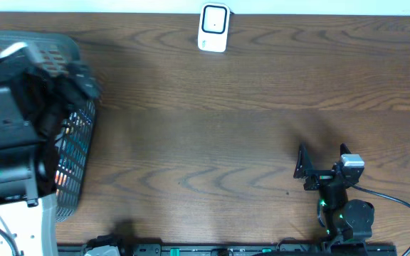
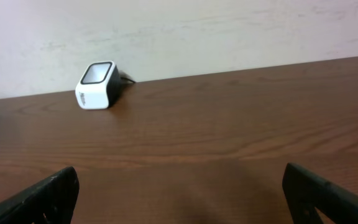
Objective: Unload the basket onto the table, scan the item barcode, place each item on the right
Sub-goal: 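Reach the left gripper into the grey basket toward the snack bag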
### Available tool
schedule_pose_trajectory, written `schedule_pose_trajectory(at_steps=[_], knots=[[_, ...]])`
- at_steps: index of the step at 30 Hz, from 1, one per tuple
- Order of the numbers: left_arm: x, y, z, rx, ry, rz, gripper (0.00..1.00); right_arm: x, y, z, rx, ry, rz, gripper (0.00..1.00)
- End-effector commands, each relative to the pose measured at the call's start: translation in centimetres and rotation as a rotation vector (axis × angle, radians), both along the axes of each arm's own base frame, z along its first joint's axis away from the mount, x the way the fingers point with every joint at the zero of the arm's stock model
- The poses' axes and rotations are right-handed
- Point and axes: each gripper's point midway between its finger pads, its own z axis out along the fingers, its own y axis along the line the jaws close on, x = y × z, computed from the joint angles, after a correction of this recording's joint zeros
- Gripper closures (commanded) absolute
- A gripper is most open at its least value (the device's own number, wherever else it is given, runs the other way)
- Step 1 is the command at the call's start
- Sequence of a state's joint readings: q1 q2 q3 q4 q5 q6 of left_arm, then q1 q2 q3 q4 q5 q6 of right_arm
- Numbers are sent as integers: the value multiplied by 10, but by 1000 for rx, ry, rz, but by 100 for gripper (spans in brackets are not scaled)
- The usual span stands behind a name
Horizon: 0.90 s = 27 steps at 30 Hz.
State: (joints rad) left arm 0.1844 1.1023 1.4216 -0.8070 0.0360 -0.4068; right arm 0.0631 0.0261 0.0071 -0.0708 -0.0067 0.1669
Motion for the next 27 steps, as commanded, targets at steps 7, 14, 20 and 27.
schedule_pose_trajectory(at_steps=[7,14,20,27], knots=[[-72,125,-73,-319,226,729,2,0,0,-2,-16,5,0,1],[-70,136,-139,-533,400,791,2,0,0,-2,-16,5,0,1],[-50,148,-192,-636,508,860,2,0,0,-2,-16,5,0,1],[4,149,-228,-812,461,750,2,0,0,-2,-16,5,0,1]])
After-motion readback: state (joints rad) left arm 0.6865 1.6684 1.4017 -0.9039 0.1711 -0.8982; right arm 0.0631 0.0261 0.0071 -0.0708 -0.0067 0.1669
